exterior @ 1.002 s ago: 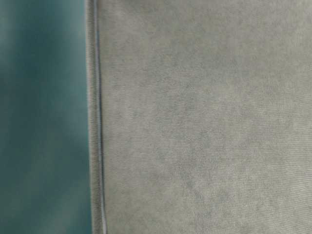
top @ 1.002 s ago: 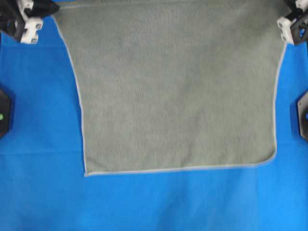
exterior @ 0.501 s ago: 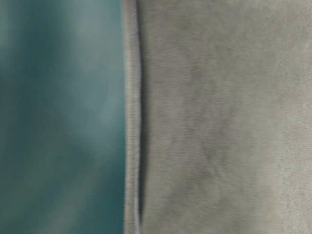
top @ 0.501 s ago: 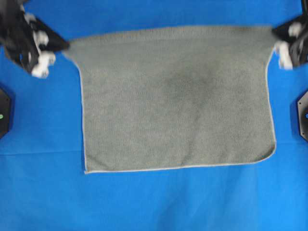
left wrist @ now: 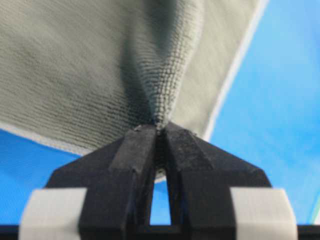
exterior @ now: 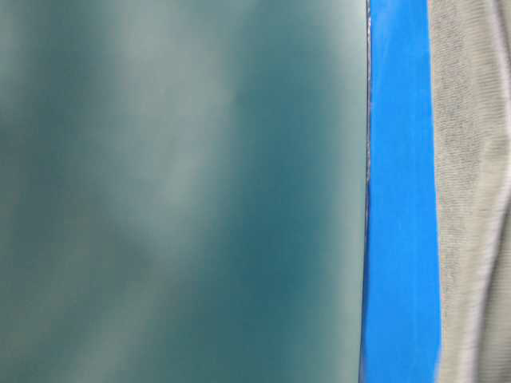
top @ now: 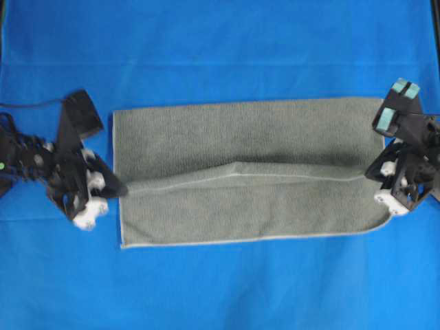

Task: Fold a large towel.
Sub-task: 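Grasp the near corners and fold them toward the far edge, then release the fold and grasp the towel's left and right ends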

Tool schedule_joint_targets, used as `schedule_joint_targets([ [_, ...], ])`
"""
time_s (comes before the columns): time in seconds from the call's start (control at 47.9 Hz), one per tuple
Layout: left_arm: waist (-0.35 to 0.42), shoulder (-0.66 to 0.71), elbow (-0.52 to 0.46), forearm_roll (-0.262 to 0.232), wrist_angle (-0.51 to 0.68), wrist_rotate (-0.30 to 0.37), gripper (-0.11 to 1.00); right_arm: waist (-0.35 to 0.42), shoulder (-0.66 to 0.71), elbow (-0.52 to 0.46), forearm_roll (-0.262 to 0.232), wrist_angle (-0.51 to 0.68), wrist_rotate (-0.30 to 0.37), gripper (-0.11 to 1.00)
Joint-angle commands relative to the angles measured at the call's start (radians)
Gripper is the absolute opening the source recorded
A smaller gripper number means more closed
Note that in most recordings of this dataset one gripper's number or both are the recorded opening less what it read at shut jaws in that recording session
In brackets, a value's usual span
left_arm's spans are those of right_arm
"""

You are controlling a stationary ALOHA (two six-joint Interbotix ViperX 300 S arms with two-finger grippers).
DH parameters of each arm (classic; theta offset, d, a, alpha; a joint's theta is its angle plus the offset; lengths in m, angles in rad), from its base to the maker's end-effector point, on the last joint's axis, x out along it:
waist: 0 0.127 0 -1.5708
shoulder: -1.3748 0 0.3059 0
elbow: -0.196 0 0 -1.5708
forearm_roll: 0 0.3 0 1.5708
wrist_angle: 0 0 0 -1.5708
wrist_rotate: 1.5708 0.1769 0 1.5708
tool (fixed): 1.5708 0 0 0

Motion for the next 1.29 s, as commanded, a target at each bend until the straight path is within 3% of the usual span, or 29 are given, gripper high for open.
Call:
schedule_joint_targets([
  [0.0, -0.064, 0.083, -0.051, 0.005, -0.031, -0.003, 0.02, 0.043, 0.037, -0.003, 0.032, -0.035, 0.002, 0.05],
  [0.209, -0.163, 0.173, -0.130, 0.006, 0.063, -0.005, 0.02, 0.143, 0.069, -0.006, 0.097, -0.058, 0.002, 0.05],
  [0.522, -0.140, 0.166, -0.118, 0.008, 0.104, -0.006, 0.04, 0.156, 0.092, 0.032, 0.107, -0.061, 0.003, 0.05],
  [0.626, -0.133, 0.160, -0.112, 0.008, 0.118, -0.006, 0.19, 0.156, 0.100, 0.038, 0.115, -0.078, 0.003, 0.05],
  [0.71, -0.133, 0.153, -0.109, 0.008, 0.132, -0.008, 0.43, 0.163, 0.098, 0.034, 0.124, -0.092, 0.003, 0.06],
  [0.752, -0.135, 0.149, -0.109, 0.008, 0.140, -0.009, 0.55, 0.170, 0.098, 0.032, 0.126, -0.092, 0.003, 0.13],
  [0.835, -0.143, 0.132, -0.114, 0.008, 0.155, -0.005, 0.73, 0.192, 0.092, 0.025, 0.126, -0.091, 0.002, 0.39],
  [0.939, -0.143, 0.092, -0.120, 0.008, 0.169, 0.006, 0.75, 0.207, 0.071, 0.005, 0.123, -0.078, 0.002, 0.65],
  [0.981, -0.138, 0.074, -0.120, 0.008, 0.173, 0.008, 0.74, 0.209, 0.055, -0.009, 0.117, -0.066, 0.002, 0.68],
  [1.086, -0.097, 0.015, -0.115, 0.015, 0.192, 0.011, 0.72, 0.206, 0.000, -0.048, 0.049, -0.028, 0.000, 0.62],
  [1.19, -0.009, -0.029, -0.107, 0.023, 0.199, 0.038, 0.72, 0.161, -0.048, -0.072, -0.086, 0.020, 0.003, 0.64],
  [1.273, 0.089, -0.043, -0.097, 0.025, 0.198, 0.106, 0.72, 0.077, -0.069, -0.072, -0.178, 0.067, 0.005, 0.64],
])
